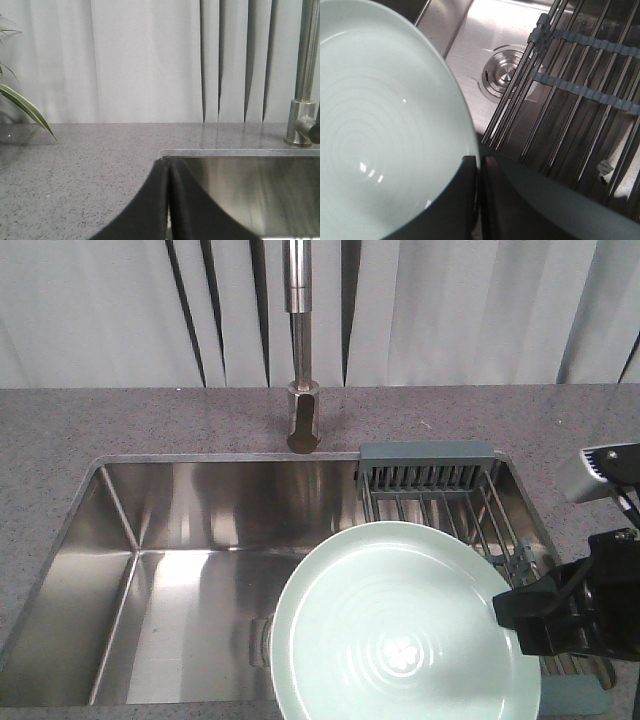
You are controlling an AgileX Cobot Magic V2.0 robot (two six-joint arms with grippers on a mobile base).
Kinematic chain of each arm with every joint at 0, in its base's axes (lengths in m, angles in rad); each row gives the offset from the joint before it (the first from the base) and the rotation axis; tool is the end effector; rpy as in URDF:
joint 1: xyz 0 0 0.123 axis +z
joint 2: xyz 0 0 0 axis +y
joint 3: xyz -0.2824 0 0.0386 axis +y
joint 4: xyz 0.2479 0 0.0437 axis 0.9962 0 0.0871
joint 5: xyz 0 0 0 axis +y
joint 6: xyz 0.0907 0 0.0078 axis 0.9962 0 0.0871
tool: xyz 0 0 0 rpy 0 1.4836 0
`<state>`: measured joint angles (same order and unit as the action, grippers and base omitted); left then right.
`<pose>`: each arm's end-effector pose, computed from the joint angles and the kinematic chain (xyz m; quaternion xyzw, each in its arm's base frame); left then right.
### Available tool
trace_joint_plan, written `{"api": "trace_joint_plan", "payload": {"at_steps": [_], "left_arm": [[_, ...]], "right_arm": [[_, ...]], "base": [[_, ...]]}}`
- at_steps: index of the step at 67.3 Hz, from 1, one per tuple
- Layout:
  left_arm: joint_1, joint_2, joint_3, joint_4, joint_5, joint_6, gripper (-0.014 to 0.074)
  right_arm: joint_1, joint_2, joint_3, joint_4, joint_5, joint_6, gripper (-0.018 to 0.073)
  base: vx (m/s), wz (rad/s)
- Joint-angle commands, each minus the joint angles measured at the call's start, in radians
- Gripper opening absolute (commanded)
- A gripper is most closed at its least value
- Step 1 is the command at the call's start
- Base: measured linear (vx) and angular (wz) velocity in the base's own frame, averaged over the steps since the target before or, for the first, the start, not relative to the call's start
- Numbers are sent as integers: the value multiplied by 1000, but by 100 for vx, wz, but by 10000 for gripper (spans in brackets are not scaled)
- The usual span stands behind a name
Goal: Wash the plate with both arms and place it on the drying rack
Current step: 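Drive up to the sink and drying rack holding the plate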
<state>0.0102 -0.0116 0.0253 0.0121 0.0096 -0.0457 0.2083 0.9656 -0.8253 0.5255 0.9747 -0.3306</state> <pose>0.0565 0.0006 0.2043 -0.0150 0.6840 -0.0085 0.7293 0.1586 0.0722 0.3180 -0.1678 0.9188 0.2299 0.2735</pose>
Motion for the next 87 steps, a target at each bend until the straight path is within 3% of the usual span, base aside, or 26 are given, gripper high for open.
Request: {"api": "trace_joint_plan", "payload": {"at_steps": [1,87], "left_arm": [[-4,-13,-31,-2,-68,-5,-6],[-4,-13,-31,-2,-68,-5,-6]], "right_arm": [[-1,-13,-26,36,-37,-11,-4],[-1,-13,-26,36,-37,-11,-4]], "base": [[3,-2],[2,-1]]}}
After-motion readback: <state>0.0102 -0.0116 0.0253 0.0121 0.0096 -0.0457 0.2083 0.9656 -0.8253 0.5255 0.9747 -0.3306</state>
